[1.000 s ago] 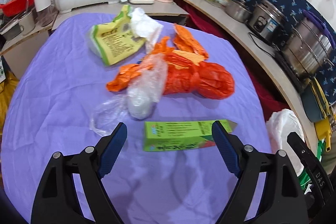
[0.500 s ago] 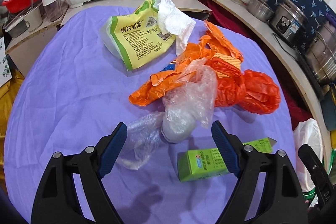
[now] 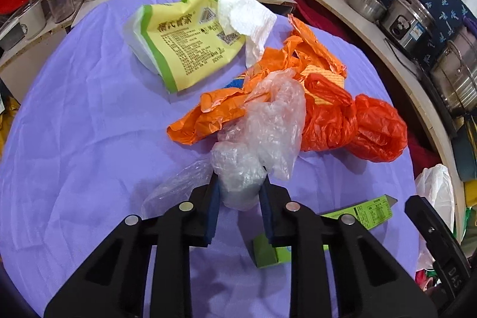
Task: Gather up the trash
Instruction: 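Grasp the clear plastic bag with the left tool while the right tool grasps the orange printed bag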
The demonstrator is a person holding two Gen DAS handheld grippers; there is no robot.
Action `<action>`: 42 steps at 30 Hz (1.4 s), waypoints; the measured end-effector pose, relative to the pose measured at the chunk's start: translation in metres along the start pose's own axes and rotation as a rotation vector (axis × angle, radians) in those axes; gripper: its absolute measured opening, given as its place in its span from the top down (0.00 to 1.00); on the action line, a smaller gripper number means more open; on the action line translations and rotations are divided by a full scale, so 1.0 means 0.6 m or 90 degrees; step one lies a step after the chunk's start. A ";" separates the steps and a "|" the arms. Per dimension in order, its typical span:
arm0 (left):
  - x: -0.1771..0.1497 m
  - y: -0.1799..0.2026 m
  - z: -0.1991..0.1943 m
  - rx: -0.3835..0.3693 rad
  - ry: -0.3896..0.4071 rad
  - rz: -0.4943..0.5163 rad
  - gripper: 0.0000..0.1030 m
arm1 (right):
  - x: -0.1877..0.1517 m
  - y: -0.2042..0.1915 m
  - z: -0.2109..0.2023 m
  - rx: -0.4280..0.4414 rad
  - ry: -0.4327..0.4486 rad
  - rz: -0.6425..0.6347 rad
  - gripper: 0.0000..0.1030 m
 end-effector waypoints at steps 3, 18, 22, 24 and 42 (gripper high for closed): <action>0.007 -0.011 -0.021 -0.002 0.009 -0.007 0.78 | 0.000 -0.015 0.003 0.007 0.000 -0.006 0.42; 0.013 -0.083 -0.116 0.026 0.042 -0.020 0.78 | -0.014 -0.109 0.000 0.061 -0.010 -0.013 0.42; 0.027 -0.118 -0.116 0.057 0.053 -0.028 0.78 | -0.015 -0.142 0.014 0.083 -0.016 -0.016 0.42; 0.041 -0.133 -0.114 0.071 0.064 -0.031 0.78 | -0.016 -0.160 0.025 0.093 -0.020 -0.018 0.42; 0.071 -0.169 -0.029 0.080 0.048 -0.054 0.78 | -0.082 -0.271 0.180 0.153 -0.123 0.007 0.43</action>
Point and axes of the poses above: each gripper's, at about its wrist camera, not at the fingertips, and z roughly the way its jaws point, y to its right, x to its top, the point moved 9 cm from there along z, roughly the way its jaws point, and after that the axes turned 15 degrees about y, right-handed, at the moved point
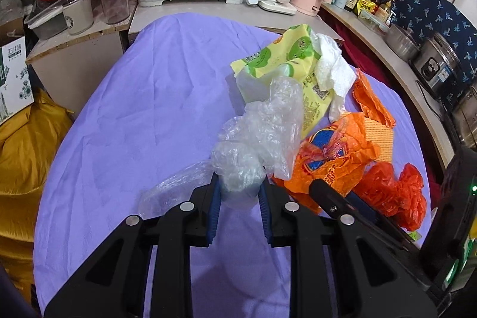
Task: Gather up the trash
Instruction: 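Grasp the clear plastic bag with the left tool while the right tool grasps the orange printed bag, then lift the clear bag and orange printed bag and carry them over the bin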
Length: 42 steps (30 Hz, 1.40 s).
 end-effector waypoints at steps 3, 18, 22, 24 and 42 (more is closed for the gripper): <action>-0.002 -0.008 0.006 0.006 -0.005 -0.003 0.78 | -0.002 0.001 0.011 -0.005 0.003 -0.007 0.60; 0.017 0.062 -0.073 -0.038 0.038 0.015 0.78 | 0.060 -0.007 -0.124 0.003 0.105 -0.046 0.81; 0.027 0.113 -0.120 -0.069 0.065 0.033 0.78 | 0.091 0.010 -0.195 -0.006 0.154 -0.040 0.81; 0.031 0.140 -0.141 -0.085 0.076 0.044 0.78 | 0.106 0.024 -0.234 -0.012 0.180 -0.033 0.81; -0.044 0.463 -0.284 -0.251 0.104 0.182 0.78 | 0.133 0.286 -0.534 -0.147 0.322 0.069 0.81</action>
Point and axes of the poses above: each gripper's, at about its wrist camera, not at the fingertips, and z roughly the way its jaws point, y to its right, x to its top, the point moved 9 cm from there along z, roughly the way its jaws point, and after that the axes turned 15 degrees about y, right-handed, at the moved point
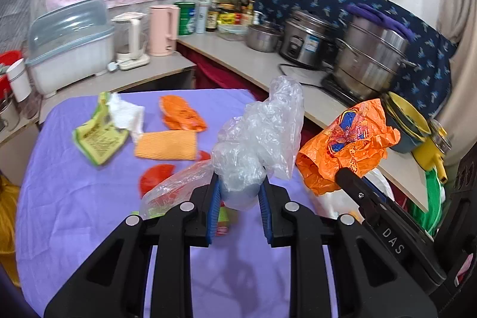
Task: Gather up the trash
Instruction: 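Lift the clear bag and orange printed bag and carry them over the bin, then open the left tool over the bin while the right tool releases the orange bag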
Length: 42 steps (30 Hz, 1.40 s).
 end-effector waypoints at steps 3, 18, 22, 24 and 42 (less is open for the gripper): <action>-0.011 0.060 0.009 -0.029 -0.008 0.022 0.78 | 0.012 0.050 -0.025 -0.031 0.013 0.010 0.81; -0.085 0.271 0.049 -0.133 -0.059 0.103 0.78 | 0.013 0.300 -0.125 -0.173 0.039 0.081 0.81; -0.110 0.315 0.061 -0.155 -0.078 0.122 0.78 | 0.005 0.333 -0.137 -0.192 0.041 0.095 0.81; -0.121 0.332 0.067 -0.161 -0.086 0.130 0.78 | 0.003 0.349 -0.140 -0.199 0.041 0.101 0.80; -0.203 0.410 0.138 -0.180 -0.161 0.176 0.71 | -0.027 0.417 -0.144 -0.228 0.025 0.132 0.80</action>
Point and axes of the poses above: each gripper's, at about its wrist camera, not at the fingertips, and z roughly the way its jaws point, y to its right, x to its top, the point moved 9 cm from there along z, roughly the way its jaws point, and after that the axes turned 15 degrees about y, right-handed, at the moved point
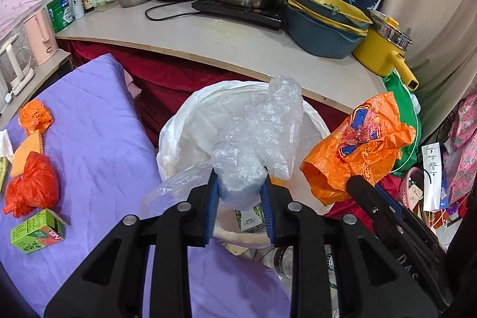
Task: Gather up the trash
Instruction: 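Open the left tool over the bin while the right tool releases the orange bag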
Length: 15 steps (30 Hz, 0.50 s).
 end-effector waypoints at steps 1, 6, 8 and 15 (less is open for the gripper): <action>-0.001 0.000 0.003 0.003 0.000 0.001 0.67 | -0.002 0.001 0.001 -0.001 -0.001 0.000 0.80; 0.001 -0.009 0.002 0.013 0.006 -0.013 0.44 | -0.007 0.006 0.008 -0.004 -0.007 0.005 0.80; 0.004 -0.017 -0.001 0.019 0.011 -0.014 0.44 | -0.008 0.005 0.012 -0.002 -0.010 0.006 0.80; 0.009 -0.054 -0.013 0.044 0.020 -0.037 0.42 | -0.026 -0.023 0.038 0.018 -0.034 -0.008 0.78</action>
Point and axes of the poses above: each gripper's, at about its wrist camera, not at the fingertips, and z roughly the way its jaws point, y to its right, x to its top, the point moved 9 cm from there along z, roughly the way its jaws point, and after that the axes turned 15 degrees about y, right-handed, at the moved point
